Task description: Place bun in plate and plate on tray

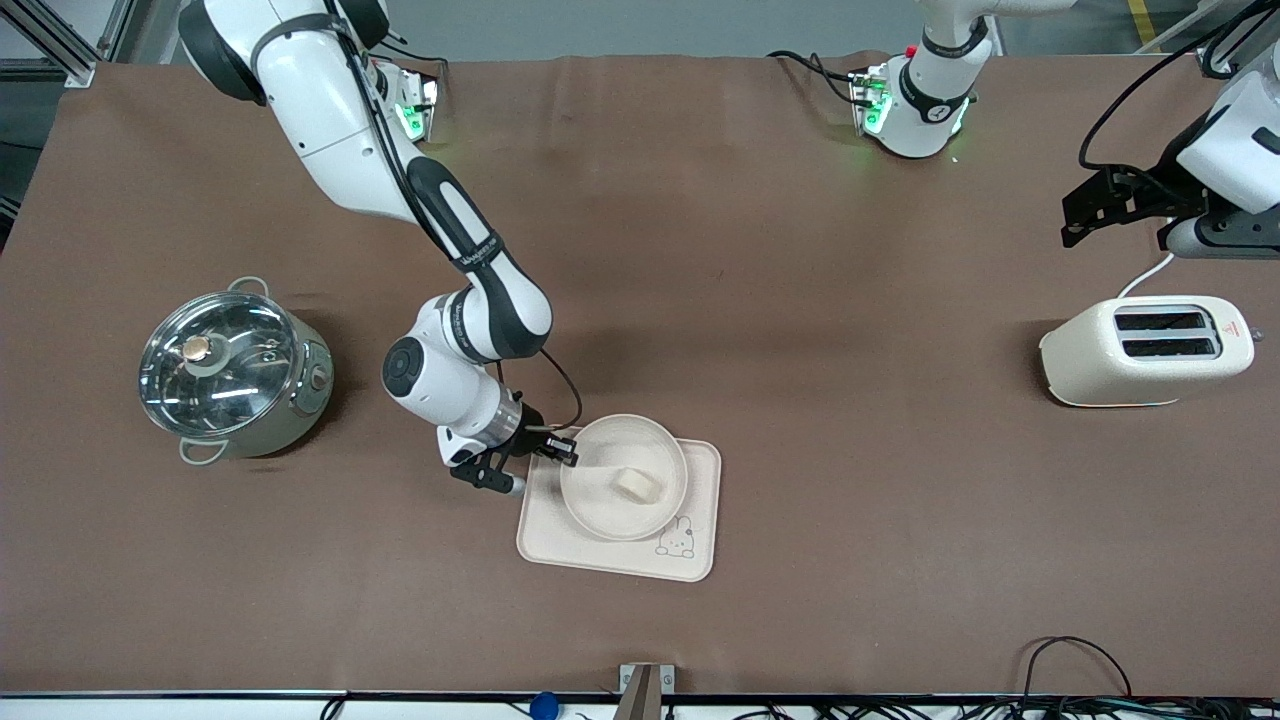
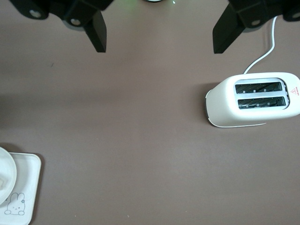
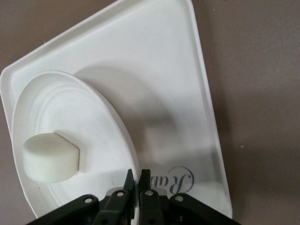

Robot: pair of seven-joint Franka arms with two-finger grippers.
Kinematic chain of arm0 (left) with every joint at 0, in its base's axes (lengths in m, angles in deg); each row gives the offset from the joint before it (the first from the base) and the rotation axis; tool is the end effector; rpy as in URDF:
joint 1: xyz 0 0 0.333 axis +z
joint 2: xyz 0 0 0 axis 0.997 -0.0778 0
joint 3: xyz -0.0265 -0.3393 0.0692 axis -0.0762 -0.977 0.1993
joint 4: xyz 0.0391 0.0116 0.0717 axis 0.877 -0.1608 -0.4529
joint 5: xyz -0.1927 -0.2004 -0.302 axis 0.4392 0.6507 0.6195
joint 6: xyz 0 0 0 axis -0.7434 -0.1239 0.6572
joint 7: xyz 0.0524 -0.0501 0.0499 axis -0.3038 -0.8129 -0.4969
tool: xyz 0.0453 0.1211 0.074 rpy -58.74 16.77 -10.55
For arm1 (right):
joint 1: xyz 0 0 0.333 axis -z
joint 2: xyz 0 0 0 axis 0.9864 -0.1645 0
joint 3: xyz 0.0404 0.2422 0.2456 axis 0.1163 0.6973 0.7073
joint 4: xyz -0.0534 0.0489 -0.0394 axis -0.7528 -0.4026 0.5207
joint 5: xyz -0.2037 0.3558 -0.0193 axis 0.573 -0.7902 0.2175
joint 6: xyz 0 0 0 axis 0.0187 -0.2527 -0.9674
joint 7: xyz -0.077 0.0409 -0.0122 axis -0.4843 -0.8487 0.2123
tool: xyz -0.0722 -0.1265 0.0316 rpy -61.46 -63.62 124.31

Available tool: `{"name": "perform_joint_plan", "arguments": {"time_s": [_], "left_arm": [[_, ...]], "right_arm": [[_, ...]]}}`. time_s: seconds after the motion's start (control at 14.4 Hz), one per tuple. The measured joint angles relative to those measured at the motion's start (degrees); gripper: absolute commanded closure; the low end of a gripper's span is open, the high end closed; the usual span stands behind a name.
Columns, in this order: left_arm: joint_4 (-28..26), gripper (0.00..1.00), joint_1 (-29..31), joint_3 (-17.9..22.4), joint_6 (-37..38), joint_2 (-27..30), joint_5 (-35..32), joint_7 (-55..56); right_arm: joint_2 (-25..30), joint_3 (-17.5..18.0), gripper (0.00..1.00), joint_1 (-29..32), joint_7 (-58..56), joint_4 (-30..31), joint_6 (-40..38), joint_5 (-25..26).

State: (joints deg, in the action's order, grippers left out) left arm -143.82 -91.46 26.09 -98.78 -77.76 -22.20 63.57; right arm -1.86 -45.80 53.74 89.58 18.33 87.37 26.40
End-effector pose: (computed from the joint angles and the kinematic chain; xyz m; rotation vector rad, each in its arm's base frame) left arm 0.5536 -0.0699 0.6396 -3.1268 0.1074 0.0366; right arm 0.6826 0.3617 0.1582 -2.6192 0.4476 -0.1074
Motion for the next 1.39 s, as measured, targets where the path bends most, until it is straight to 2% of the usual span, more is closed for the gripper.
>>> {"name": "perform_joint_plan", "arguments": {"time_s": [0.62, 0.69, 0.83, 0.9, 0.97, 1.39], "left_arm": [[-0.3, 0.0, -0.1, 0.0, 0.0, 0.0, 0.0, -0.2], [-0.6, 0.0, -0.1, 0.0, -0.1, 0.0, -0.1, -0.2], [-2.0, 0.0, -0.1, 0.0, -1.4, 0.5, -0.3, -0.2], [-3.0, 0.0, -0.2, 0.0, -2.3, 1.0, -0.3, -0.2], [-3.9, 0.0, -0.2, 0.0, -3.0, 1.6, -0.3, -0.2], [-5.6, 0.0, -0.2, -1.0, -3.6, 3.8, -0.6, -0.2]], "right_arm": [[-3.8, 0.3, 1.0, 0.6, 0.0, -4.5, 0.8, 0.0], [-3.8, 0.3, 0.97, 0.5, 0.0, -4.5, 0.8, 0.0], [-3.8, 0.3, 0.72, 0.5, 0.1, -4.5, 0.9, -0.1], [-3.9, 0.3, 0.62, 0.6, 0.2, -4.5, 0.9, -0.1], [-3.9, 0.2, 0.56, 0.7, 0.2, -4.5, 1.0, -0.1], [-3.9, 0.1, 0.5, 1.1, 0.2, -5.3, 1.1, -0.1]]}}
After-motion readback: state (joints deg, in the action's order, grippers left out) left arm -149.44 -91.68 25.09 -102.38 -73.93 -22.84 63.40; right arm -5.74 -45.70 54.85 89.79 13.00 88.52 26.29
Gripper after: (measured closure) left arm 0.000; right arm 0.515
